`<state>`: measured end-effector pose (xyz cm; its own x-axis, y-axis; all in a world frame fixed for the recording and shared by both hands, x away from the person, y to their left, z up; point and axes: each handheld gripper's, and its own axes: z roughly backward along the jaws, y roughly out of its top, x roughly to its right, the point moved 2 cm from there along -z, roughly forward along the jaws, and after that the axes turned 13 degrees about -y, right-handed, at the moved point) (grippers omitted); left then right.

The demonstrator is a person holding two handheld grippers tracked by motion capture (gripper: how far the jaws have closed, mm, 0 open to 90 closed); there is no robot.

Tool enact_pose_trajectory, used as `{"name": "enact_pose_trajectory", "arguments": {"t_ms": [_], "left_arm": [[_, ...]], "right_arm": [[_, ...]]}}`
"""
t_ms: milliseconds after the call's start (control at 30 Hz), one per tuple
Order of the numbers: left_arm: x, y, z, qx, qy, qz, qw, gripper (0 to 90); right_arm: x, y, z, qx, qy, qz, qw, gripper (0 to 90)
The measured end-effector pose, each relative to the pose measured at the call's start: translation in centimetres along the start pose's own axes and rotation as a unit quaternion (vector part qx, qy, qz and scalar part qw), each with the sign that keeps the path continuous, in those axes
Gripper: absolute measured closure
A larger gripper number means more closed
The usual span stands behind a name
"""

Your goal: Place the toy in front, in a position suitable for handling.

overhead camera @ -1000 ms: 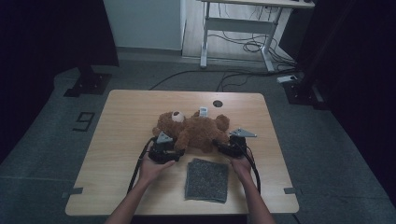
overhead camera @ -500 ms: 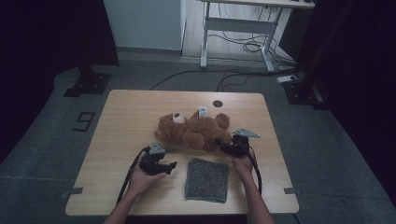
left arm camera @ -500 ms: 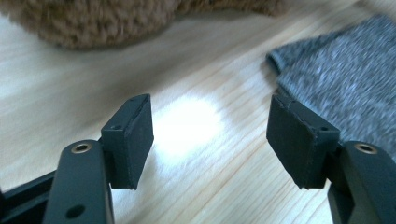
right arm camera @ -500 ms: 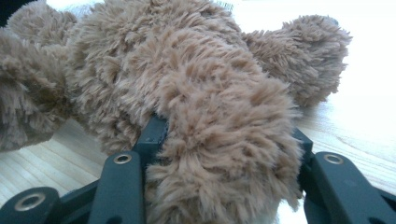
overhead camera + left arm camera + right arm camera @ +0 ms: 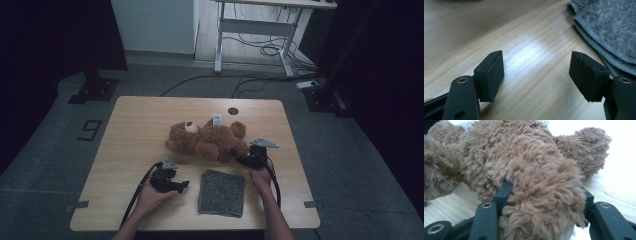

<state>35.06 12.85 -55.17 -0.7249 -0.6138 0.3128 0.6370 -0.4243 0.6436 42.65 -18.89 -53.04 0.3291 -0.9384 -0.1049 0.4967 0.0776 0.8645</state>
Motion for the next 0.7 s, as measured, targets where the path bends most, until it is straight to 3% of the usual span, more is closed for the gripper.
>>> {"name": "enact_pose_trajectory", "arguments": {"t_ms": [233,533,700], "left_arm": [[0.1,-0.1,0.0,-0.004,-0.001,-0.001,1.0000,22.1],[0.5,-0.1,0.4,-0.006,-0.004,0.005,1.0000,26.0],[2.2,0.6,0.9,0.012,-0.017,-0.012,0.9997,26.1]], "right_arm": [[0.2,-0.1,0.2,-0.003,0.002,0.000,1.0000,45.6],[0.2,-0.5,0.5,-0.004,0.011,0.002,0.9999,45.5],[0.2,-0.8,0.7,-0.002,0.014,0.005,0.9999,45.5]]}}
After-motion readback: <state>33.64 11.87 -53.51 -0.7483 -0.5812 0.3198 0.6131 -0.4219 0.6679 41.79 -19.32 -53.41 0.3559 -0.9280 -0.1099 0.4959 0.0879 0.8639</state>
